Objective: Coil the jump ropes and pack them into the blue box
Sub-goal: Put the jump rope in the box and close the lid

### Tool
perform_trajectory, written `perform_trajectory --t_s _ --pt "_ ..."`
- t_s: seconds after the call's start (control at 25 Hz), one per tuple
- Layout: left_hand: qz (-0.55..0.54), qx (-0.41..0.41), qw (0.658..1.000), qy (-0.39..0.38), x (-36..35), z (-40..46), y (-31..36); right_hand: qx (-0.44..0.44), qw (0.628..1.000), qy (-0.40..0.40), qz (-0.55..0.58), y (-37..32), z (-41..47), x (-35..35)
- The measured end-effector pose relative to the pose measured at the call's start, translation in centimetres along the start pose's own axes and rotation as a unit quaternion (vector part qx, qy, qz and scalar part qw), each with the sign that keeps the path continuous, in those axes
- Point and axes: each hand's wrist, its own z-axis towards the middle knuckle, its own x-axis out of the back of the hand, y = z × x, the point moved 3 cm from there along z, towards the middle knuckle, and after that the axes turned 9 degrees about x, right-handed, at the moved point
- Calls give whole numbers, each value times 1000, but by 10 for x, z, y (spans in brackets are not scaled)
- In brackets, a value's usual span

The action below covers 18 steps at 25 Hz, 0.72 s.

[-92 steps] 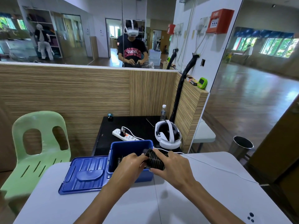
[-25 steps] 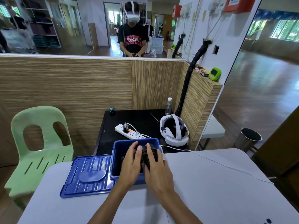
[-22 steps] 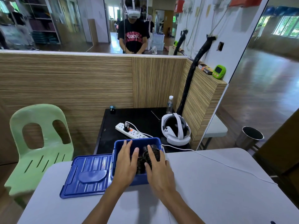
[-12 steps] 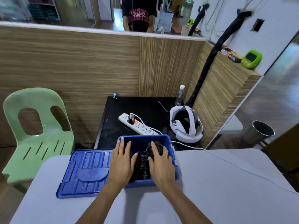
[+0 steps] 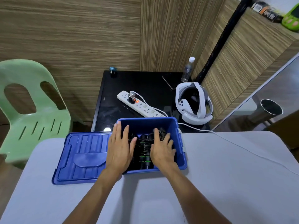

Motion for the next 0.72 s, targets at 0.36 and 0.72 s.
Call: perform_trajectory --t_s 0.36,0.72 --pt "-58 -11 998 2 9 0 -5 51 997 57 8 -9 -13 13" --pt "-14 78 996 46 43 -4 -95 150 985 74 38 -92 -37 22"
